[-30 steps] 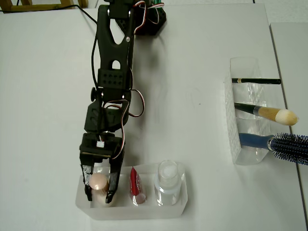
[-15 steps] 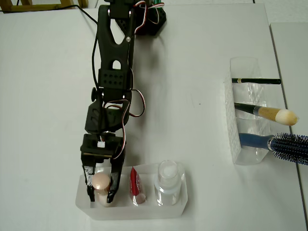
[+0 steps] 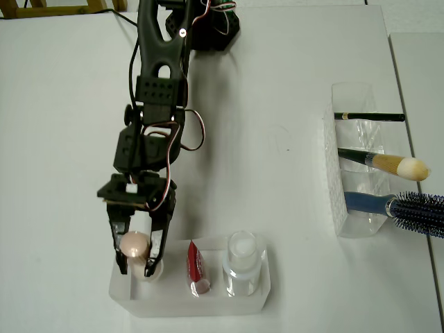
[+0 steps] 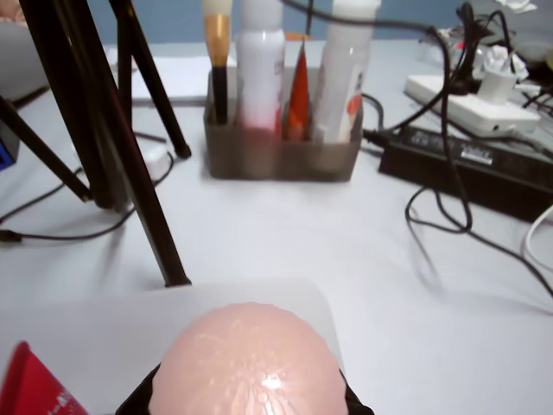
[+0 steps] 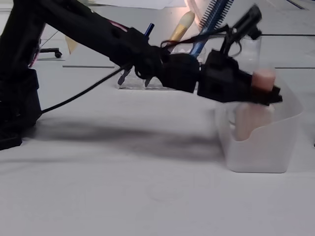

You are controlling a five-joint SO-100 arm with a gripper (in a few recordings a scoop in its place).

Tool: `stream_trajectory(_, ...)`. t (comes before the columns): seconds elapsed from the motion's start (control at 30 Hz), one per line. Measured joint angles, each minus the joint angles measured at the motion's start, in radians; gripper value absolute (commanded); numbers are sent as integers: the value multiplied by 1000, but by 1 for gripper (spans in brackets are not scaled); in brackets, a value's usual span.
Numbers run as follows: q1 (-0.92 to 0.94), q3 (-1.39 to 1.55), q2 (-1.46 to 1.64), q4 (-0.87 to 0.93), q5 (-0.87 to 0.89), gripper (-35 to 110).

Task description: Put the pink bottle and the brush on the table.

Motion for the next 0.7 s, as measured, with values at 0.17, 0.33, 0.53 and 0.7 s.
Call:
stream_trajectory(0.17,0,72,133,51,0,0)
stream_trajectory(0.33,0,169,259,69,-12,0)
stream_trajectory(0.53,0,322,437,98,-12,0)
stream_trajectory(0.7,0,495,612,138,-8,0)
